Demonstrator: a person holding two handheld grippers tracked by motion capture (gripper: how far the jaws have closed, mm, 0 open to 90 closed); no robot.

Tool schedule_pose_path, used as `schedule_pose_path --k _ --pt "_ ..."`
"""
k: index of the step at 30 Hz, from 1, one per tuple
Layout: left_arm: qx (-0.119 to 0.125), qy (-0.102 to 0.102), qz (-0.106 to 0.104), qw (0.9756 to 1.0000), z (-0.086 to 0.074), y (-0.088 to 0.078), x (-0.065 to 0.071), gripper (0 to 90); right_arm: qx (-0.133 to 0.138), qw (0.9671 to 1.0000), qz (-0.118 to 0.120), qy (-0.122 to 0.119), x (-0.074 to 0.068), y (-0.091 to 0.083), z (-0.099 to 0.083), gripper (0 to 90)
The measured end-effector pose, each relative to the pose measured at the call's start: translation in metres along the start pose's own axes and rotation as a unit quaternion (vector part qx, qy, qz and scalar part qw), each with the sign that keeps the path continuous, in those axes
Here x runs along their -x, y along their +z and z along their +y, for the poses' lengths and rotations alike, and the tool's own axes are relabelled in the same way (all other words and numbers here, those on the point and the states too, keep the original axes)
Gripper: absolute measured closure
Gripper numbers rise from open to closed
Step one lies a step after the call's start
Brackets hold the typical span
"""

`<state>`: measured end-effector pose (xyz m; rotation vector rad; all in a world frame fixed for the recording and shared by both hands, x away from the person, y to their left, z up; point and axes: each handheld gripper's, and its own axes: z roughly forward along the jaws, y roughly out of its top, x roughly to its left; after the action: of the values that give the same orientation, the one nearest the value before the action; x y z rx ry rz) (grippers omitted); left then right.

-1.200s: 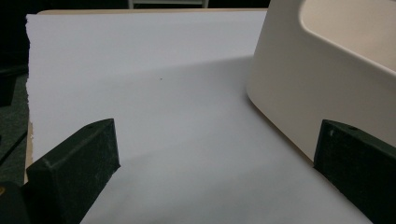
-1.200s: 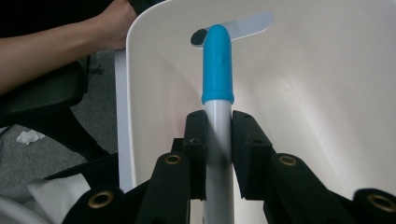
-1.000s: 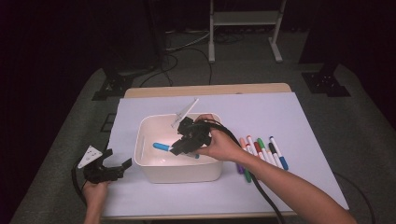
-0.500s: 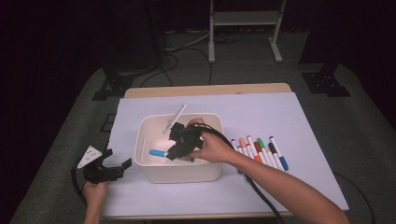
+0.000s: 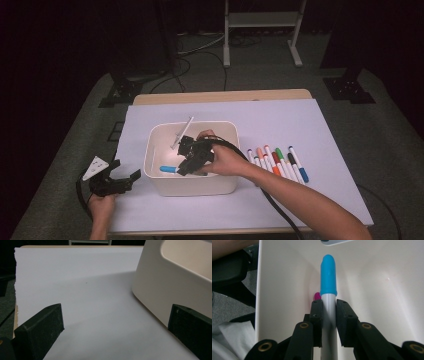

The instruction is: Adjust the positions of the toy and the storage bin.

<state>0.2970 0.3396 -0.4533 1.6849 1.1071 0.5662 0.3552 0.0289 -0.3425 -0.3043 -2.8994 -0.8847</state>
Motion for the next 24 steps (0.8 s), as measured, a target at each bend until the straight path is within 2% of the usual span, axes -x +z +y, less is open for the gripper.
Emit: schedule_pose_path --k 3,6,11,12,13,14,16,18,19,22,23,24 --pt "0.000 -0.001 0.000 1.0000 0.000 0.000 0.000 0.0 -0.007 1.0000 -0.006 0.000 -0.001 0.001 0.001 70.5" --pt "0.001 -0.001 0.000 1.0000 0.000 0.000 0.000 0.0 -0.006 1.0000 -0.006 0.000 -0.001 0.000 0.001 70.1" --pt "-0.001 -0.001 0.000 1.0000 0.000 0.000 0.000 0.0 0.008 0.9999 -0.013 0.000 -0.003 -0.012 -0.001 68.1" --pt "-0.002 0.000 0.000 1.0000 0.000 0.000 0.000 0.0 0.016 0.9997 -0.017 0.003 -0.003 -0.020 -0.002 67.0" --pt "-0.002 0.000 0.000 1.0000 0.000 0.000 0.000 0.0 0.016 0.9997 -0.017 0.003 -0.003 -0.020 -0.002 67.0" --pt "-0.002 0.000 0.000 1.0000 0.000 0.000 0.000 0.0 0.029 0.9993 -0.022 0.007 -0.003 -0.031 -0.005 66.3" --pt "-0.002 0.001 0.000 1.0000 0.000 0.000 0.000 0.0 0.037 0.9990 -0.024 0.006 -0.003 -0.036 -0.006 65.6" --pt "-0.002 0.001 0.001 1.0000 0.000 0.000 0.000 0.0 0.050 0.9981 -0.033 0.015 -0.003 -0.054 -0.013 64.3" --pt "-0.002 0.002 0.001 1.0000 0.000 0.000 0.000 0.0 0.050 0.9981 -0.033 0.015 -0.003 -0.054 -0.013 64.3" --pt "-0.003 0.002 0.001 1.0000 0.000 0.000 0.000 0.0 0.065 0.9963 -0.049 0.029 -0.001 -0.078 -0.027 62.1" --pt "-0.003 0.002 0.001 1.0000 0.000 0.000 0.000 0.0 0.065 0.9963 -0.049 0.029 -0.001 -0.078 -0.027 62.1" --pt "-0.004 0.002 0.001 1.0000 0.000 0.000 0.001 0.0 0.073 0.9949 -0.058 0.038 0.000 -0.091 -0.037 61.3"
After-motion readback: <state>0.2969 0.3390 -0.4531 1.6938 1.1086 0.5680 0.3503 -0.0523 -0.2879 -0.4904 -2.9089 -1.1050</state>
